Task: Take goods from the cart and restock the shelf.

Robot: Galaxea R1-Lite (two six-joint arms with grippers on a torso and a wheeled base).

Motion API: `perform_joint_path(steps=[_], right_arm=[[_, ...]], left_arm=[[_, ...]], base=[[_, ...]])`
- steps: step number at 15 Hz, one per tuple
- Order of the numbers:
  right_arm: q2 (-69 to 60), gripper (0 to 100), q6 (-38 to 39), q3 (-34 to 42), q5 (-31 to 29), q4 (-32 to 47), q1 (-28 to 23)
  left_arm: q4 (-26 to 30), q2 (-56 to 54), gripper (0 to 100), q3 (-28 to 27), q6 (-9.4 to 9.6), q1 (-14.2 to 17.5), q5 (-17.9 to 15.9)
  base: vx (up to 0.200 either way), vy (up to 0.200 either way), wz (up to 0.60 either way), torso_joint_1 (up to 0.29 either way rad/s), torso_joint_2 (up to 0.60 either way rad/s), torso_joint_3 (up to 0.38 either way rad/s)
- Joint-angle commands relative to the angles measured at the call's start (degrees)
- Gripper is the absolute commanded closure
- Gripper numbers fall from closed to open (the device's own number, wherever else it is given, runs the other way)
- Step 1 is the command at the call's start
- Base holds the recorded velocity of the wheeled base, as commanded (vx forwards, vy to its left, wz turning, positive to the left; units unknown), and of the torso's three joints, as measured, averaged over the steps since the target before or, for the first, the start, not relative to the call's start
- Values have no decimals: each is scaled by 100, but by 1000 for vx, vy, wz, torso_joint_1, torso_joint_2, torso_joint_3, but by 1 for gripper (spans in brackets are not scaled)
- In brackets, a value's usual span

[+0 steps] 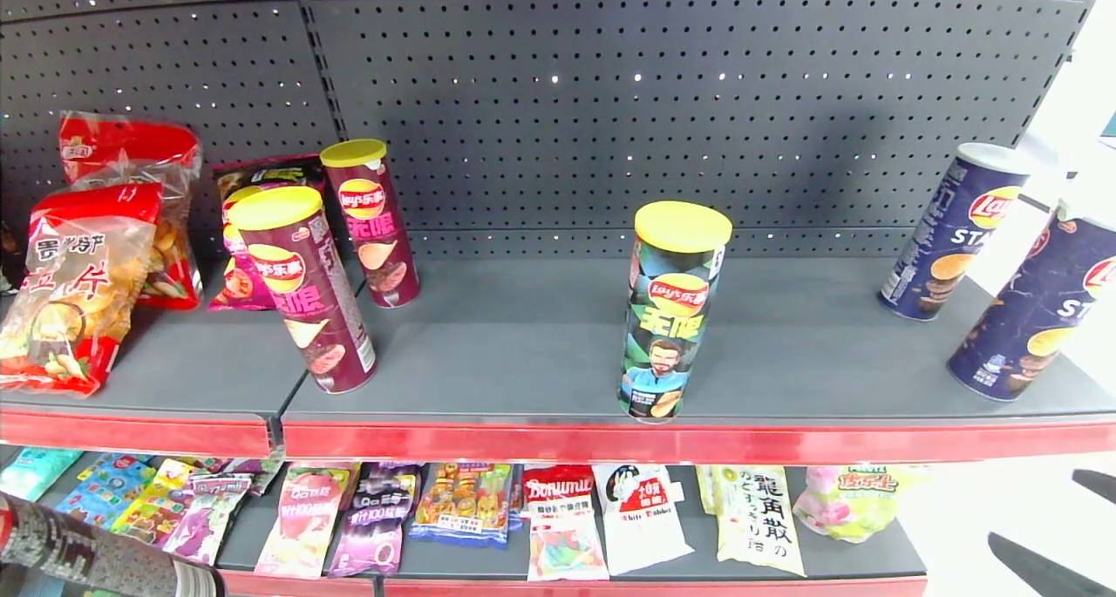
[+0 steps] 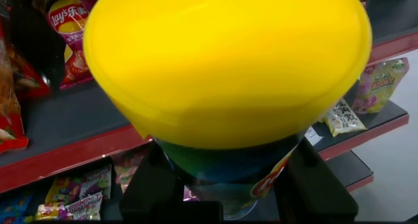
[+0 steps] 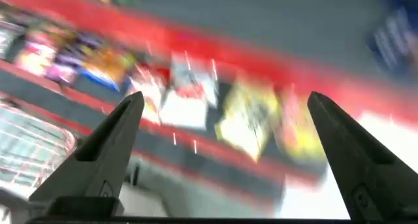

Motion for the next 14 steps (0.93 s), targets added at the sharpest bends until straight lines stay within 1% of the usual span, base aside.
perform_joint_path(steps=[1, 2, 3, 4, 5, 6, 7, 9, 10, 11, 12, 13, 14], right_arm=[[-2246, 0, -19, -715, -76, 1795, -1097], [-2360, 0, -37, -654, -137, 1760, -1088], [-2439, 0, -55, -574, -41, 1716, -1018], [-2431, 0, -28, -539, 232, 1646, -710], [-2387, 0, -28, -539, 337, 1637, -315], [-2325, 0, -81, -522, 249, 1646, 230], [-2448, 0, -142, -390, -14, 1690, 309], [-3318, 0, -283, 199, -603, 1698, 257], [-3758, 0, -274, 595, -1060, 1611, 81], [-3767, 0, -213, 911, -1298, 1250, 63], [-3767, 0, 16, 1324, -1324, 406, 72], [-3767, 0, 130, 1456, -1201, 73, 72], [-3767, 0, 156, 1456, -1131, 108, 72]], left_arm=[[-1, 53, 100, 1, 2, 0, -61], [-10, 53, 100, 1, 2, 0, -166], [-10, 45, 100, 1, 2, 0, -237], [-10, 36, 100, 10, 2, 0, -298], [-10, 45, 100, 10, 2, 0, -342], [-10, 45, 100, 1, 2, 0, -404], [-18, 45, 100, -8, 2, 0, -404], [-18, 9, 100, 36, -7, 0, -404], [-18, 9, 100, 36, -7, 0, -404], [-18, 27, 100, 27, -7, 0, -404], [-18, 36, 100, 27, -7, 0, -404], [-18, 53, 100, 27, -7, 0, -404], [-18, 71, 100, 18, -7, 0, -404]], base=[[0, 0, 0, 0, 0, 0], [0, 0, 0, 0, 0, 0], [0, 0, 0, 0, 0, 0], [0, 0, 0, 0, 0, 0], [0, 0, 0, 0, 0, 0], [0, 0, 0, 0, 0, 0], [0, 0, 0, 0, 0, 0], [0, 0, 0, 0, 0, 0], [0, 0, 0, 0, 0, 0], [0, 0, 0, 0, 0, 0], [0, 0, 0, 0, 0, 0], [0, 0, 0, 0, 0, 0], [0, 0, 0, 0, 0, 0]])
